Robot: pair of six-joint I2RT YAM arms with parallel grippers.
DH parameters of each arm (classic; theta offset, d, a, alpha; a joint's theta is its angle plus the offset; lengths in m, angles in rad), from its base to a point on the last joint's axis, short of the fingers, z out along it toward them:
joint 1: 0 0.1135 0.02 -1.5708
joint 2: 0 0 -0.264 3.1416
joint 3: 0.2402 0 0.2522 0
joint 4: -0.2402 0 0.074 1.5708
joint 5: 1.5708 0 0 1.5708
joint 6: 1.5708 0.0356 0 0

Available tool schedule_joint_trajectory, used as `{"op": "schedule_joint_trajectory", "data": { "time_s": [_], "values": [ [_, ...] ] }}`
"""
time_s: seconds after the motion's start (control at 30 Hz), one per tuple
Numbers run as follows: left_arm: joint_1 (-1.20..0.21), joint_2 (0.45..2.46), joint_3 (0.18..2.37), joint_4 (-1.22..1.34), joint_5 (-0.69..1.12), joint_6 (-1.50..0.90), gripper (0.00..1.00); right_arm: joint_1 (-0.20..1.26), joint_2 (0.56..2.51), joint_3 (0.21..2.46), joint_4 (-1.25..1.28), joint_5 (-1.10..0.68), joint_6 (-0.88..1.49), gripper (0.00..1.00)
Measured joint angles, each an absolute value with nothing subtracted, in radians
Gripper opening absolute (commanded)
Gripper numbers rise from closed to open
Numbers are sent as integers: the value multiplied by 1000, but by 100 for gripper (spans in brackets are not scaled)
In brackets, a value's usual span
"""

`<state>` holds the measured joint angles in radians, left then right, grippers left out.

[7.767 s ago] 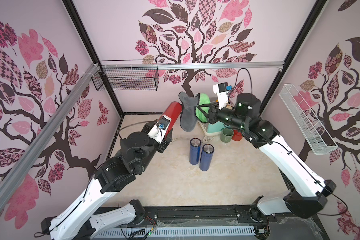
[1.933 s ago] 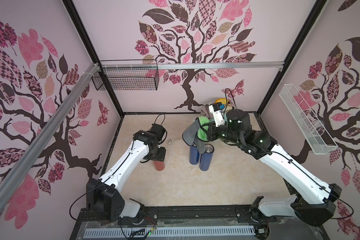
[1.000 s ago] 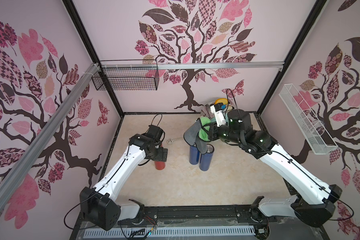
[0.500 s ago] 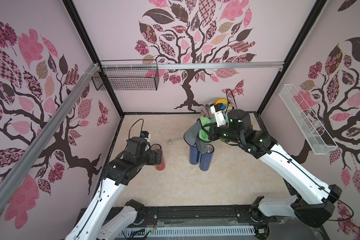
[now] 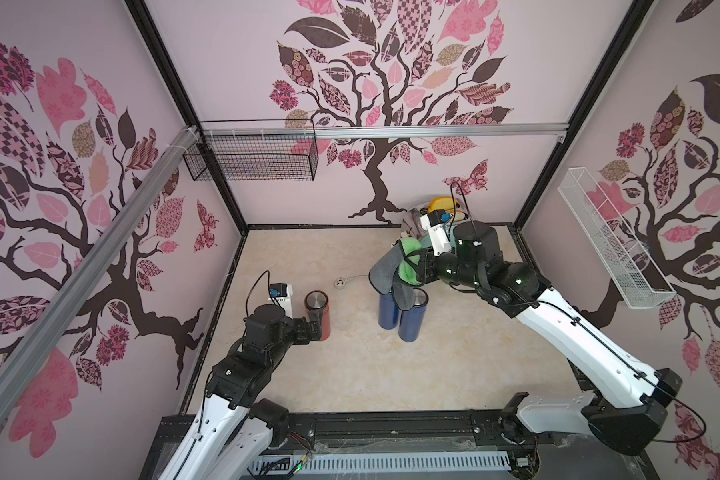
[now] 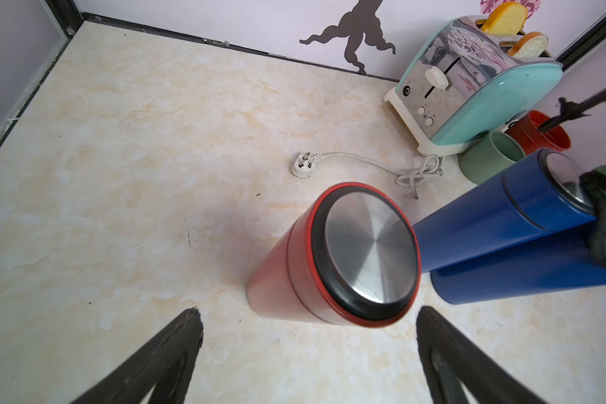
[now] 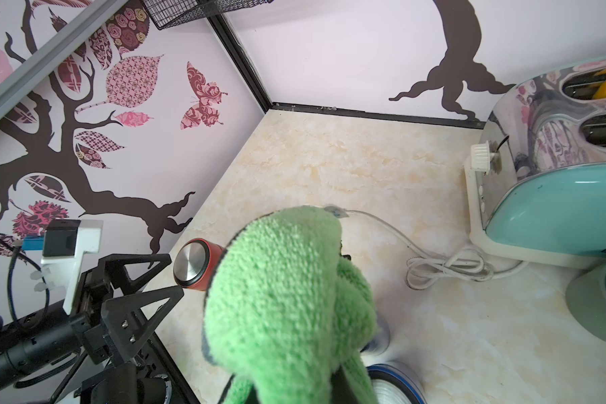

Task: Wipe the surface of the thermos
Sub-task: Pick up the thermos from the center of the board.

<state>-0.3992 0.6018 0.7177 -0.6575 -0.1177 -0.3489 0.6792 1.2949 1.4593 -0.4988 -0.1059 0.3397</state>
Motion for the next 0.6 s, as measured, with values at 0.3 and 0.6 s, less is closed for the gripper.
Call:
{"op": "schedule_joint_trajectory", "data": {
  "time_s": [0.3, 0.6],
  "values": [
    [-409, 627, 716, -589, -109, -377, 98, 668, 1276, 1441, -488, -110, 336, 1],
    [-474, 661, 696, -570, -204, -420, 98, 659, 1266, 1397, -473, -131, 329, 1]
  ]
}}
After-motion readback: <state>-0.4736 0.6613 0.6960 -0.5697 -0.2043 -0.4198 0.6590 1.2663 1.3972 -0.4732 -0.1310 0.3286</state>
